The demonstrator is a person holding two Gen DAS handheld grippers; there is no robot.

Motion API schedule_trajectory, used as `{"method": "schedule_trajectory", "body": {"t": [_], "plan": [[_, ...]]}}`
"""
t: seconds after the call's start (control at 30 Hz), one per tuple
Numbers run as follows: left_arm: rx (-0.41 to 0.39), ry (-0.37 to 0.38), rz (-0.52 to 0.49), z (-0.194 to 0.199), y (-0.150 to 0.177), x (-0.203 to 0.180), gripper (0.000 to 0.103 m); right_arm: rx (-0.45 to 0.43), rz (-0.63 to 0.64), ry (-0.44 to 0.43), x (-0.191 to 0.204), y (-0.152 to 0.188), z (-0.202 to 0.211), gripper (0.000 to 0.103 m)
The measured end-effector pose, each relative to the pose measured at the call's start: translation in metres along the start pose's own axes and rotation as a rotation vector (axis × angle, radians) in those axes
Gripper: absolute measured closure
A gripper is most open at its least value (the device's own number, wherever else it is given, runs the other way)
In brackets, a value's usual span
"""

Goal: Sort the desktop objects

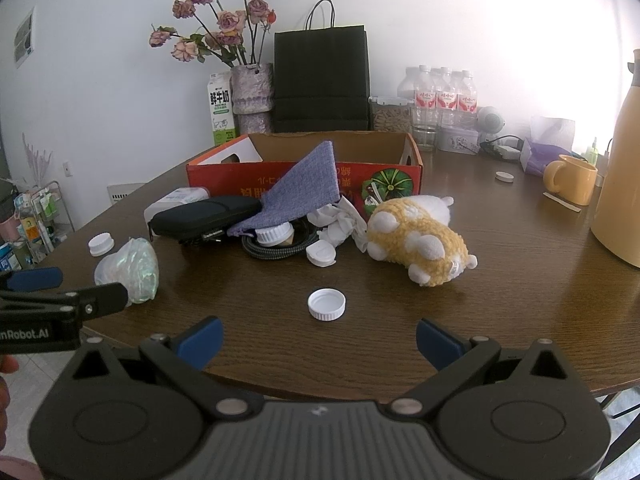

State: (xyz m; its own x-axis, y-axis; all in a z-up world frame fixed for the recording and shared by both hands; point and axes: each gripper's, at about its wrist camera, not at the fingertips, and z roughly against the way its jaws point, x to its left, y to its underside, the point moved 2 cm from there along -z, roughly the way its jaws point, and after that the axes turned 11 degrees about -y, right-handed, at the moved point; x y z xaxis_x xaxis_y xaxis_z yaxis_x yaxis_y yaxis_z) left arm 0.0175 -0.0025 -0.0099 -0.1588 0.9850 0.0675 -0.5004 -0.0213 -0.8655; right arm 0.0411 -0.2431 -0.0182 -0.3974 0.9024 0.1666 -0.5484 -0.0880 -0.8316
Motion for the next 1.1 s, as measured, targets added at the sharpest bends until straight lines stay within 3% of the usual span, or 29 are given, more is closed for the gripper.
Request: {"method": "schedule_trajectory", "body": {"t": [1.1], "plan": [[0.002,0.004,0.001,0.0001,0.0003,-0.0018,0.000,-0.001,0.000,0.001,-0.0007,0.0012,0.0001,0.000]]}}
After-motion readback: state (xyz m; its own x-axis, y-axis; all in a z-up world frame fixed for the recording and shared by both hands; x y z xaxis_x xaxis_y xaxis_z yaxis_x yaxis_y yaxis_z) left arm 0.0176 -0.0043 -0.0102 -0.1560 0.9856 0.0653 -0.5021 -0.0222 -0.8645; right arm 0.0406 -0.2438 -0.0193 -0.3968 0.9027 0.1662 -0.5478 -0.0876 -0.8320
